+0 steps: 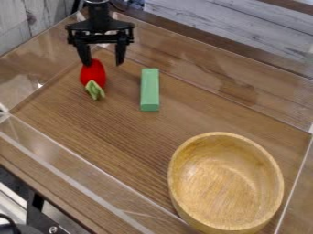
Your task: Move the red object to the right side of the table
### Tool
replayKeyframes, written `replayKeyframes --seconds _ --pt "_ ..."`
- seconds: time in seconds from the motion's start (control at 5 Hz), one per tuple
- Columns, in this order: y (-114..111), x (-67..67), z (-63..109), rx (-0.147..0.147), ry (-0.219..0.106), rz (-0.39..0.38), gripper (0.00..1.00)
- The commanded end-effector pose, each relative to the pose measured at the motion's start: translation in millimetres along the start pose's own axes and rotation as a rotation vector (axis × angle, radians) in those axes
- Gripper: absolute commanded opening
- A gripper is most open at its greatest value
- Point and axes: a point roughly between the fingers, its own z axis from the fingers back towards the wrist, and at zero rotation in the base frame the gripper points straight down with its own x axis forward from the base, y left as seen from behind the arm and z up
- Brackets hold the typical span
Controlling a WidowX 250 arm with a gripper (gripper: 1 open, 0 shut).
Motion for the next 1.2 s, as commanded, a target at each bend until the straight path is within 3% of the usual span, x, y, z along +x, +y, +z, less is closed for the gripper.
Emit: replayKeyframes --seconds 0.0,0.2,0.4,0.6,0.8,1.0 --pt "8 12.6 18.8 -0.002 -0.053 0.033 1.0" --pt "4 13.0 6.9 0.008 -0.047 0.002 0.0" --pt "10 7.7 17.2 0.008 -0.041 0.052 0.0" --pt "13 0.9 46.9 -0.029 -0.027 0.109 0.0" --pt "3 -3.4 72.5 -0.067 -0.016 0.103 0.0" --pt "-23 -15.5 82.4 -0.081 -0.005 0.042 0.0"
